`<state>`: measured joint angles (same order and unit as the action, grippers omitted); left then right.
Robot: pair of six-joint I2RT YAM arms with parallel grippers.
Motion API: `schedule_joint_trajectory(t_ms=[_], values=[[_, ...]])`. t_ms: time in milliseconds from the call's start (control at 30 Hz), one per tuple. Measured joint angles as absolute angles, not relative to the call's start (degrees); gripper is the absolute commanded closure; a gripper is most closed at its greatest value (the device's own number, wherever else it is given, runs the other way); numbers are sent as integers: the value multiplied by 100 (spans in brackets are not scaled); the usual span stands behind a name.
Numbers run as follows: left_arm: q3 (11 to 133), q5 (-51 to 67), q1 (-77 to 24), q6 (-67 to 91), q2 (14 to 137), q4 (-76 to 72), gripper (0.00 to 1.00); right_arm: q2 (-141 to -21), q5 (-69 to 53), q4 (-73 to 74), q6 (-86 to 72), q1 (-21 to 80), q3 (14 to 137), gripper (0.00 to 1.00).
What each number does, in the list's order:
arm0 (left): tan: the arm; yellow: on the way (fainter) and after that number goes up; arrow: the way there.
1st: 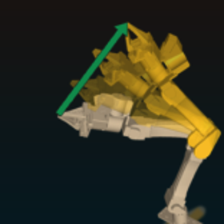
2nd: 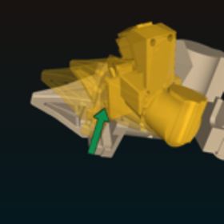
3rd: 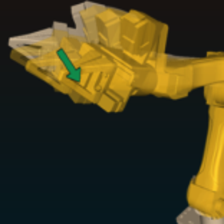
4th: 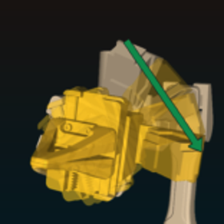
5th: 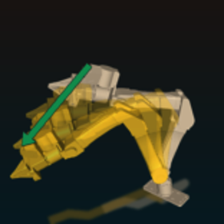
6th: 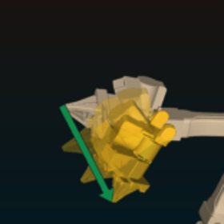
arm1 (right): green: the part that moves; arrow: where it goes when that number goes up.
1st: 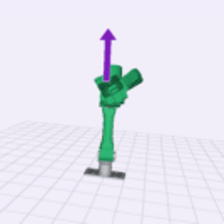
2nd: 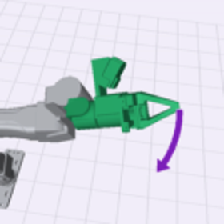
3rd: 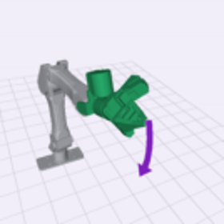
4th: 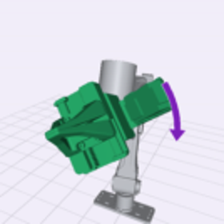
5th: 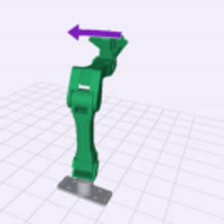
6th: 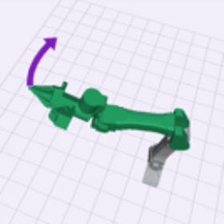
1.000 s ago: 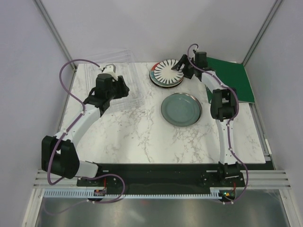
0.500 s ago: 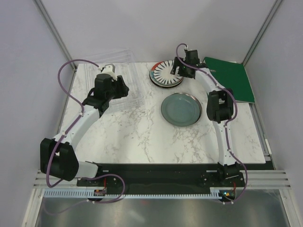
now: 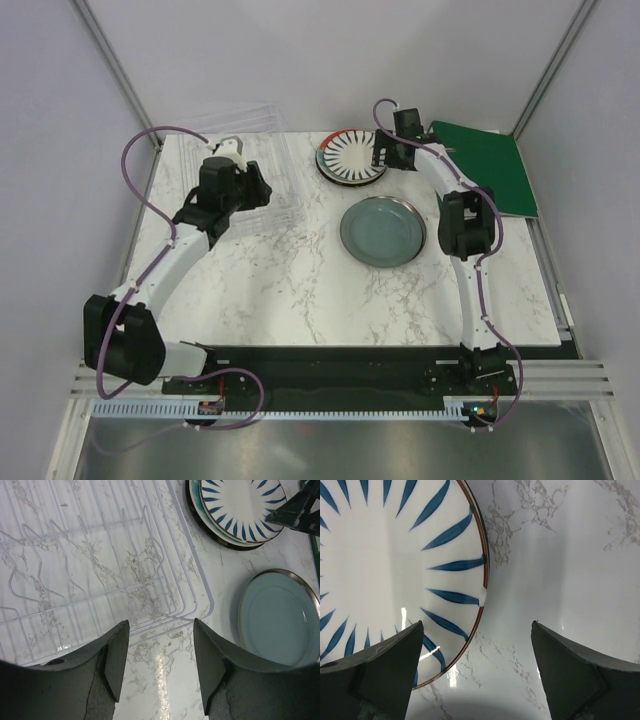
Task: Unload the plates from the dish rack
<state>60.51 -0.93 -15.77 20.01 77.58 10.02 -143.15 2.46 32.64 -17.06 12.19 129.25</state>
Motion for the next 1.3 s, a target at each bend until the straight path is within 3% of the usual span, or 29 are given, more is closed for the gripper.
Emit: schedule_joint_trajectory(t_ms=[67, 100, 133, 267, 433, 633, 800, 1000, 1300], values=[[6051, -93, -1577, 2001, 7703, 1055, 39, -14215, 246, 3306, -1669, 1243, 12807, 2], [6051, -82, -1577, 1999, 7658, 1079, 3, -14097, 248, 3339, -1647, 1256, 12702, 2], [6051, -49, -1577, 1994, 7607, 1092, 0, -13961, 248, 3380, -1621, 1269, 12582, 2], [6088, 78, -1577, 1900, 7284, 1249, 0, -12827, 290, 3507, -1542, 1378, 11684, 2], [6156, 252, -1584, 1870, 6696, 1457, 0, -10527, 714, 3441, -1334, 1706, 10230, 2], [6149, 130, -1588, 1734, 5443, 1605, 0, -7819, 1321, 3111, -1118, 2189, 8350, 2], [6145, -115, -1588, 1616, 4506, 1610, 0, -6235, 1634, 3068, -1114, 2174, 7087, 2], [5819, -451, -1588, 1459, 4182, 1590, 0, -5457, 1911, 3028, -1033, 2180, 6252, 2], [5293, -1135, -1588, 1243, 4128, 1850, 0, -5288, 2388, 2842, -958, 2180, 5527, 2]])
